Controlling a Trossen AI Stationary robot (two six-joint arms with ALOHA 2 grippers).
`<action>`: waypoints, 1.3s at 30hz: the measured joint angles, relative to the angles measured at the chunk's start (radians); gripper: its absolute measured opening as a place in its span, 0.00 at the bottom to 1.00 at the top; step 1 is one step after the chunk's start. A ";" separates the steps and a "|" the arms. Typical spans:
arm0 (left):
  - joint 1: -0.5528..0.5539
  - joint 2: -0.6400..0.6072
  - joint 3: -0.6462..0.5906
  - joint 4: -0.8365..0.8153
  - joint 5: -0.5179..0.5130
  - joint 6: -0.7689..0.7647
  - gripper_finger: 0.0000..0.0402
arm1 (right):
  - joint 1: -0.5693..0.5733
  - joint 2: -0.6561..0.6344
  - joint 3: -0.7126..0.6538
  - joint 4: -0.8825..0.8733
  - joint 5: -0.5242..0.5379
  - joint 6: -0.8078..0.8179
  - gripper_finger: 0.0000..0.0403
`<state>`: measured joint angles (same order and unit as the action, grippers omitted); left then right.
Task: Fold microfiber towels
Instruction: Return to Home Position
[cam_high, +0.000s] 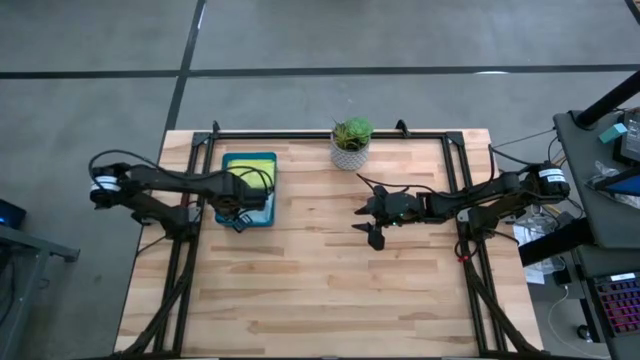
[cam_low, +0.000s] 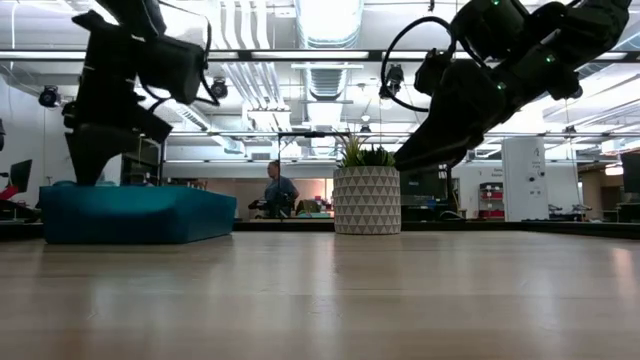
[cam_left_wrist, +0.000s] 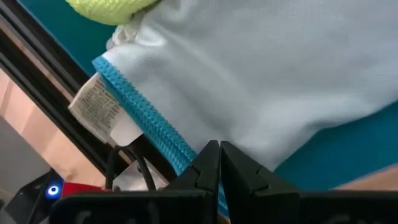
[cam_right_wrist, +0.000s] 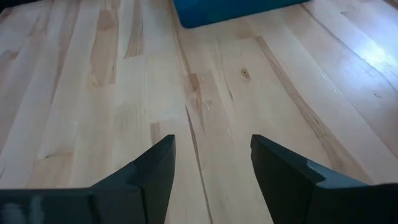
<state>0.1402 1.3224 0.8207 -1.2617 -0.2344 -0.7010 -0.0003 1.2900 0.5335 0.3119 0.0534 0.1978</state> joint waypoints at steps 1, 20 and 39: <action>0.000 0.007 -0.006 0.005 -0.001 0.000 0.00 | 0.000 0.000 -0.001 0.000 0.000 0.001 0.49; -0.207 -0.295 -0.024 0.359 -0.201 0.177 0.00 | 0.000 -0.151 -0.219 0.264 -0.002 -0.161 0.42; -0.244 -0.724 -0.290 0.963 -0.155 0.617 0.00 | -0.088 -0.647 -0.439 0.303 -0.036 -0.293 0.22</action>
<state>-0.1040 0.5984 0.5305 -0.2982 -0.3895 -0.0843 -0.0888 0.6431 0.0942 0.6148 0.0179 -0.0954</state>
